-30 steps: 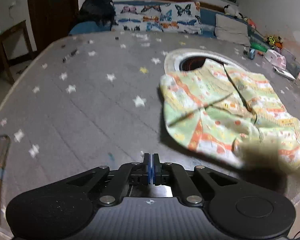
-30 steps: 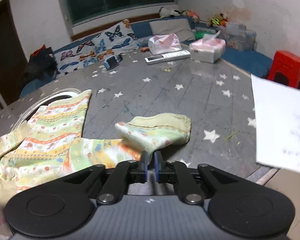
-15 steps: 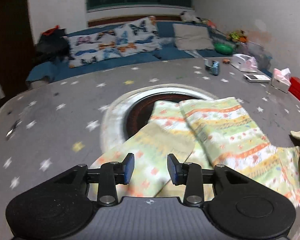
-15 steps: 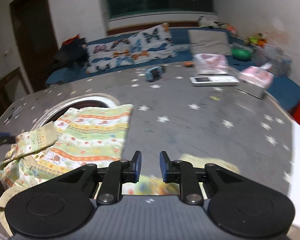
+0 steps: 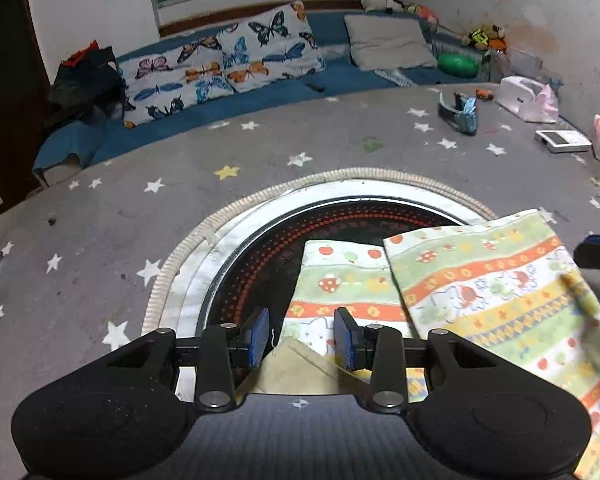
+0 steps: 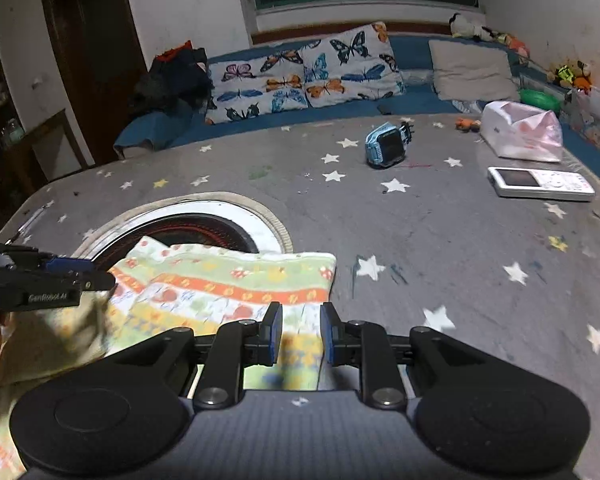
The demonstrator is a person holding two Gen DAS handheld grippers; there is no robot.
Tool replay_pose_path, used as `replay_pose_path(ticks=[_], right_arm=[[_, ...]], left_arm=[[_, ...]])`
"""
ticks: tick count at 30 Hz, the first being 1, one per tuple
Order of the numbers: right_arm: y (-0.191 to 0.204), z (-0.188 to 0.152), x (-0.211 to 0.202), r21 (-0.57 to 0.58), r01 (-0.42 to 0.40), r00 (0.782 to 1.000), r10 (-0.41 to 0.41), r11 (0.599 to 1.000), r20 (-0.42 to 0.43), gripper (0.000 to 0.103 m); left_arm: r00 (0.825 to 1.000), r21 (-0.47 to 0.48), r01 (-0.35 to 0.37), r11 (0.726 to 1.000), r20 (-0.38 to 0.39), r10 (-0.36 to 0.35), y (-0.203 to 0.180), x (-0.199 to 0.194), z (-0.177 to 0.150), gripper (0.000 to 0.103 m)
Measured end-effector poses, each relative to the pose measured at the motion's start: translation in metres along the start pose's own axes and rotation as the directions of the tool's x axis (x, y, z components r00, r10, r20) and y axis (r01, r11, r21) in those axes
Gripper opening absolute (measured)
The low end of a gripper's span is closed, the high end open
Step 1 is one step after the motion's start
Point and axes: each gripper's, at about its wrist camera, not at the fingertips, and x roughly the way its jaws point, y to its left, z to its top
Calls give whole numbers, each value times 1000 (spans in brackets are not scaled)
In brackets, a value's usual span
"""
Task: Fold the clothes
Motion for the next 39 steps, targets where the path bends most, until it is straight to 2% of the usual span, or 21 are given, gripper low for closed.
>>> replay_pose_path(ticks=[3,6,10,12,13,19,21,25,32,34,36,38,39], right_arm=[[-4,7,16,10,1,1000,-1,1000,-12,20],[-7,11,28,21,6,1000,-5,1000,-21,20],[-8,11,35,42,-2,1000,3,999,-27,20],[-8,11,37,49,-1,1000,2,999,-25,16],[-8,11,37,52,-1,1000,2,999,-23,10],[-7,15,41,46,21,1000,-20,999,-14,7],[-4,16,43,24,45,999,-45,999,-9,4],[-1,22,48,3,101,995,-101,995,11,2],[1,31,62,-14,133,991,-133,991,6,3],[4,33,59,-27,140,990,-140,990,8,9],[5,33,49,-33,131,991,-131,991,21,11],[7,30,35,-45,113,993,-112,993,32,13],[9,28,25,-53,101,994,-99,993,35,14]], left_arm=[[1000,4,20,1000,4,-20,-1,3,-1,27],[1000,21,13,1000,17,-14,-4,3,-2,11],[999,29,-11,1000,36,9,-5,-1,-3,1],[998,10,-36,999,43,36,0,-5,-3,1],[998,-2,-48,999,46,48,3,-7,-3,1],[992,-55,-116,992,42,118,31,-10,-4,0],[989,-77,-141,987,36,144,40,-11,-4,0],[980,-109,-190,976,42,196,59,-16,-5,0],[985,-172,-168,971,0,171,82,-11,-11,2],[988,-194,-153,969,-7,155,87,-14,-13,7],[990,-206,-135,969,13,141,90,-27,-16,8],[991,-198,-114,974,41,124,89,-44,-22,19],[993,-183,-100,978,50,111,87,-52,-26,21]])
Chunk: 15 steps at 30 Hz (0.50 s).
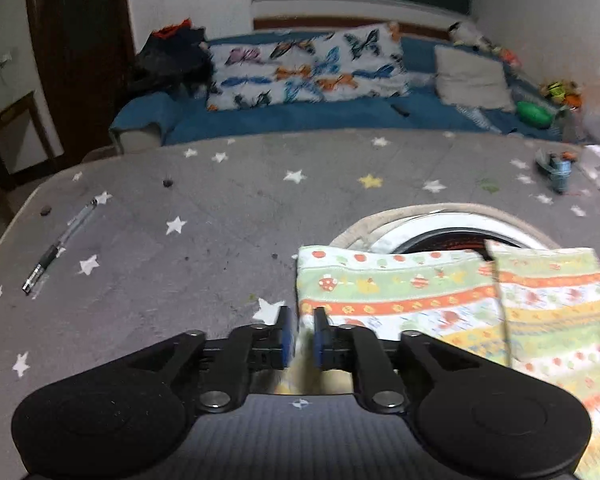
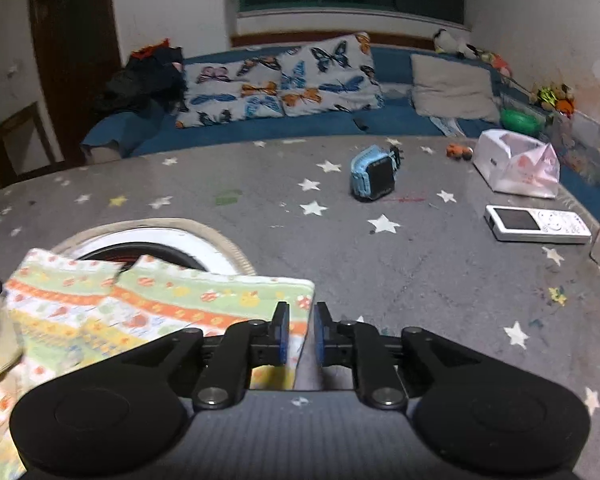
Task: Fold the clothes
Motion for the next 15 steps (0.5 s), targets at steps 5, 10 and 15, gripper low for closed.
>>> replay_pose_path(ticks=[5,10,15], right_arm=[[0,-25,-41,-19,-32,999,33,999,9,27],[-8,-65,-79,-49,46,999,-45,998,20,39],[-23,-97,-109,-53,120,993,-119,991,20,45]], left_arm=[[998,133,57,990,16,-59,-19,-37,-36,48],[999,251,43,967,6,-46,-43,-42,-66,48],[1000,284,17,959,18,-24,-49,-38,-76,44]])
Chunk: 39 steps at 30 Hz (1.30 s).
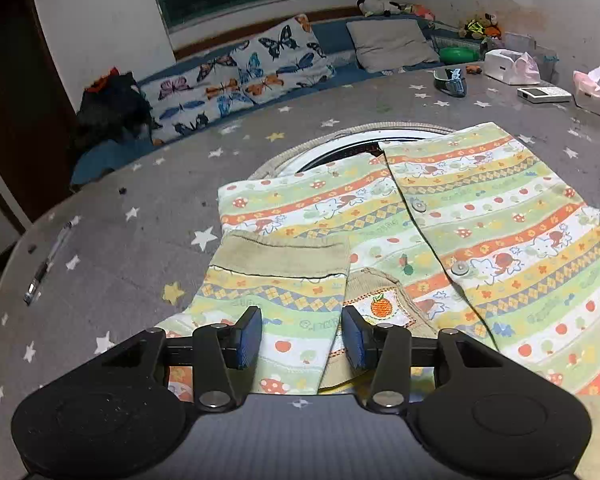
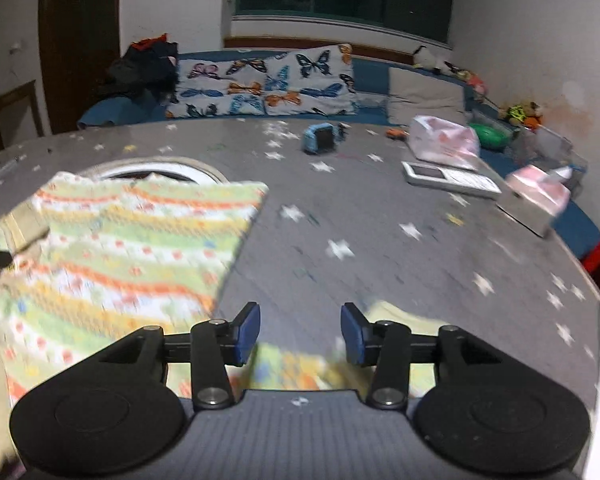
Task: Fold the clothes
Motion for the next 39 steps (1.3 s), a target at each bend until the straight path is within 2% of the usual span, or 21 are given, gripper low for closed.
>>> replay_pose_path(ticks=[2,4,8,9,11,13,15,17,22,25,27,30,33,35,36,39], right_arm=[[-5,-6,-2,13,15,1000,-15,1000,-9,45],[-13,-10,-2,45,34,999,-33,998,-13,45],[-23,-16,4,98,56,998,-54,994,-28,42],[-25,-17,6,104,62,998,-59,993,-32,40],[-25,-19,9,95,78,997,-75,992,-34,29],[-25,-19,10,104,87,996,-84,991,-33,14],[-30,-19,4,140,77,997,-75,987,-13,9],[-34,-20,-6,163,85,996,-88,983,15,7],[-47,-30,-39,231,99,990,-119,968,75,7],[-51,-44,-54,247,116,989,-135,962,60,7],[-55,-54,-59,259,146,987,-158,955,25,8],[-61,-69,-66,287,202,979,-202,936,-28,10],[-66,-77,-72,303,250,967,-252,920,-32,15],[-66,-77,-78,300,260,963,-269,918,-10,28],[-65,-75,-78,296,265,961,-278,917,0,40],[-62,-71,-77,275,295,949,-313,915,25,43]], left_arm=[[1000,-6,2,1000,-2,-2,0,0,0,25],[1000,-19,6,1000,-6,-6,2,-2,-2,15],[1000,-52,11,999,-6,-12,8,-8,-5,5],[1000,-65,7,998,-4,-7,11,-10,-6,4],[1000,-107,5,994,8,-5,19,-16,-7,3],[1000,-162,-5,987,22,8,31,-25,-10,3],[999,-224,-14,975,37,23,46,-35,-13,2],[997,-290,-36,956,48,53,63,-46,-20,1],[993,-448,-80,891,43,111,107,-71,-51,1],[990,-485,-119,867,10,141,124,-80,-72,1],[991,-498,-116,859,-2,133,131,-84,-83,1],[992,-482,-115,869,-2,130,129,-90,-87,2],[992,-456,-111,883,3,127,124,-95,-89,5],[994,-426,-89,900,24,109,115,-97,-83,5],[995,-408,-73,910,36,96,109,-98,-80,5],[997,-343,-27,939,63,52,86,-95,-67,6]])
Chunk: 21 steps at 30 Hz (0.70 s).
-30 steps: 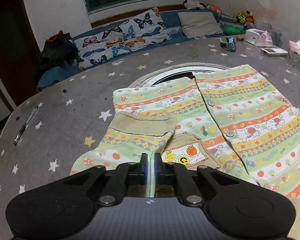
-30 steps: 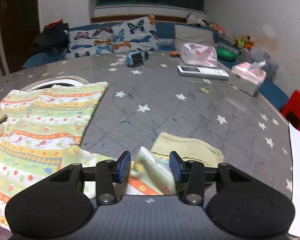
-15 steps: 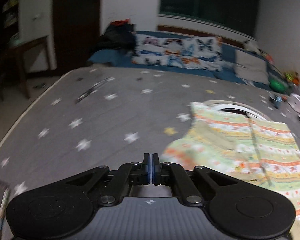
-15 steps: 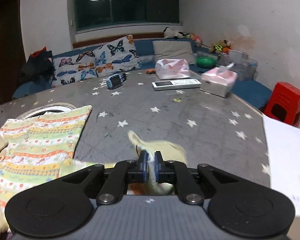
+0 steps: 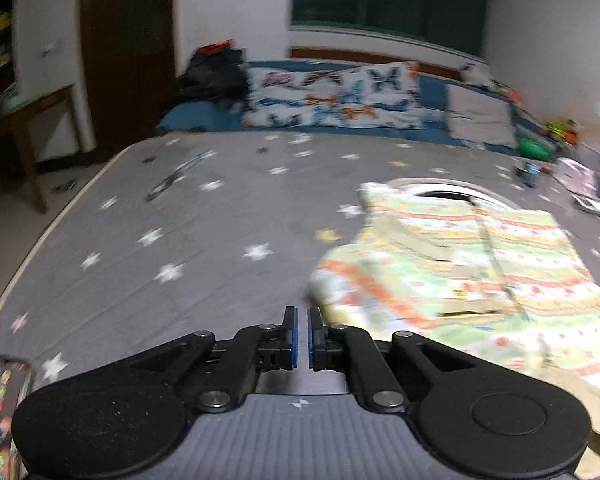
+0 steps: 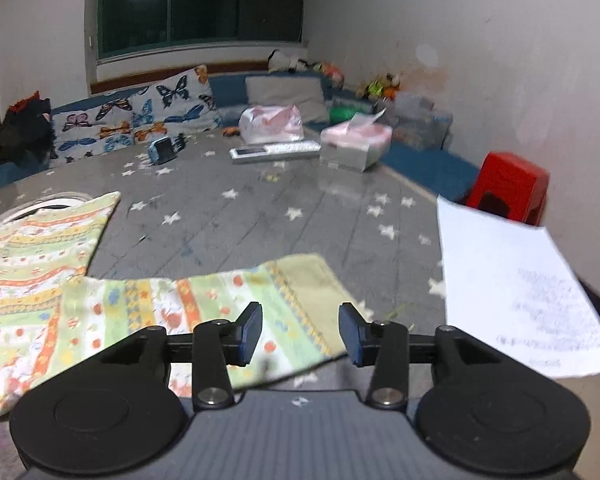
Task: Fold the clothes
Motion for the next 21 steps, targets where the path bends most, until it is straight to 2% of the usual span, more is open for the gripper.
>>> replay_pose_path(ticks=[2,6,10,14,21], right_arm=[[3,1,5,-13,-1,1000,2,1000,1,43],[7,-2,20,2,-60,997,60,998,-54,44],[14,-9,30,4,-96,991,96,995,-95,47],[15,-10,31,-1,-101,990,100,995,-95,51],[10,-10,32,12,-112,989,113,994,-100,53]], left_arm=[[1000,48,31,998,1,-31,-19,3,2,12],[996,148,85,985,-14,-84,-61,19,7,15],[996,225,92,970,-25,-88,-95,44,15,36],[998,280,62,958,-35,-55,-117,73,21,37],[998,290,43,956,-65,-25,-122,104,28,36]])
